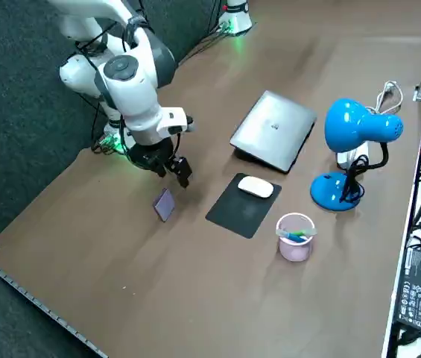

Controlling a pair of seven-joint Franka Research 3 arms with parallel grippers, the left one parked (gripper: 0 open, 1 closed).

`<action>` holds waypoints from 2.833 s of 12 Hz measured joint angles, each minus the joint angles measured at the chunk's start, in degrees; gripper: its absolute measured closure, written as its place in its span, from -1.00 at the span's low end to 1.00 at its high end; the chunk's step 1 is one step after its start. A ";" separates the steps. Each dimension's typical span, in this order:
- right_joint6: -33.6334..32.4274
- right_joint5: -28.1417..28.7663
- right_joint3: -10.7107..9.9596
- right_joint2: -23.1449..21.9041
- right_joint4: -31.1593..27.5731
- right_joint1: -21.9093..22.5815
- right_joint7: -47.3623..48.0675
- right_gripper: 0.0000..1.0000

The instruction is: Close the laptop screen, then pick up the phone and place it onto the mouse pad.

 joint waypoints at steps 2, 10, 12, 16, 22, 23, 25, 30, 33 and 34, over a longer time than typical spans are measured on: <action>4.26 -0.01 0.00 0.00 -2.86 -1.30 -2.10 -1.00; 20.62 -0.10 0.07 -0.02 -13.19 -4.98 -5.63 -0.92; 22.62 -0.10 0.09 -0.02 -14.32 -4.98 -5.64 -0.85; 24.39 -0.11 0.10 0.22 -14.97 -4.98 -5.65 -0.39; 25.83 -0.11 0.10 1.20 -15.05 -5.05 -5.65 0.19; 25.87 -0.11 0.09 1.09 -15.03 -5.11 -5.61 0.45; 26.10 -0.10 0.10 0.89 -14.87 -5.20 -4.72 0.57; 22.24 -0.09 1.17 -0.22 -9.03 -3.28 4.27 0.58; 20.68 0.05 1.62 0.07 -4.06 2.47 9.91 0.58; 20.56 0.13 1.79 0.83 -2.62 4.28 11.01 0.58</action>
